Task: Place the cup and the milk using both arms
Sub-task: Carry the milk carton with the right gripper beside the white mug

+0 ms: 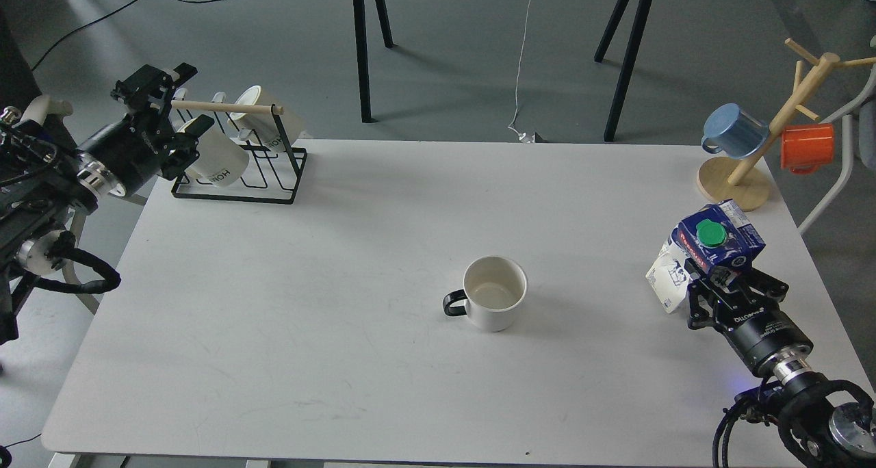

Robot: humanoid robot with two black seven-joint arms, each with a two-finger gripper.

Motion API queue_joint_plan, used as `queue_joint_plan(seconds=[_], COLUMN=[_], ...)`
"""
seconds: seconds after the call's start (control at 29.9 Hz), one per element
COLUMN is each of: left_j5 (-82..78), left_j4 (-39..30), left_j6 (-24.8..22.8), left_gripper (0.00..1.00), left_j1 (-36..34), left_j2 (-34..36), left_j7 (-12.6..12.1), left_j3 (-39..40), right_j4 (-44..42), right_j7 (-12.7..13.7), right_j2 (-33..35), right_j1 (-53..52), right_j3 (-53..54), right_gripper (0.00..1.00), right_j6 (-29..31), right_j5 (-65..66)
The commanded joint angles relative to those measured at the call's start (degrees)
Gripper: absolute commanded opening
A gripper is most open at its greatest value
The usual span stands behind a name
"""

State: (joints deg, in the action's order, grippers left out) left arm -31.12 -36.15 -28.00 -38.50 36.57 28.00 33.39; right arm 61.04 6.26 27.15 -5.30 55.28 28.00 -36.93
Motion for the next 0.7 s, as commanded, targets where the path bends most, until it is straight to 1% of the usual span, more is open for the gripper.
queue_joint_plan(seconds=[0.0,0.1,0.17,0.4,0.67], left_j5=[0.01,0.01,0.09,0.01,0.01], left_j4=[0.03,0.03,0.03,0.11,0.47], left_j6=[0.00,0.00,0.00,0.00,0.00], left_gripper=[0.92,0.92,0.92,0.93,0.93], left_j1=[0.27,0.27,0.27,0.36,0.45], left_j2=[-0.01,-0.01,-0.01,0.17,-0.01], left_j7=[0.00,0.00,0.00,0.00,0.00], left_j3=[0.00,-0.61,-1.14,-1.23,-1.23], right_j4=[2.51,2.95,2.95,2.60,1.81], right_j7=[-0.02,-0.02,-0.02,-0.11,-0.11], right_j2=[-1.56,-6.57,-8.59,-11.76,-12.03], right_j1=[-1.73,-2.96,-3.49,-3.49,-3.05], right_j3=[-0.43,-2.45,-3.86,-5.62,-5.71], right_gripper=[0.26,0.25,0.25,0.25,0.26], right_j6=[0.00,0.00,0.00,0.00,0.00], right_j5=[3.70,4.94,6.34,10.21,10.92])
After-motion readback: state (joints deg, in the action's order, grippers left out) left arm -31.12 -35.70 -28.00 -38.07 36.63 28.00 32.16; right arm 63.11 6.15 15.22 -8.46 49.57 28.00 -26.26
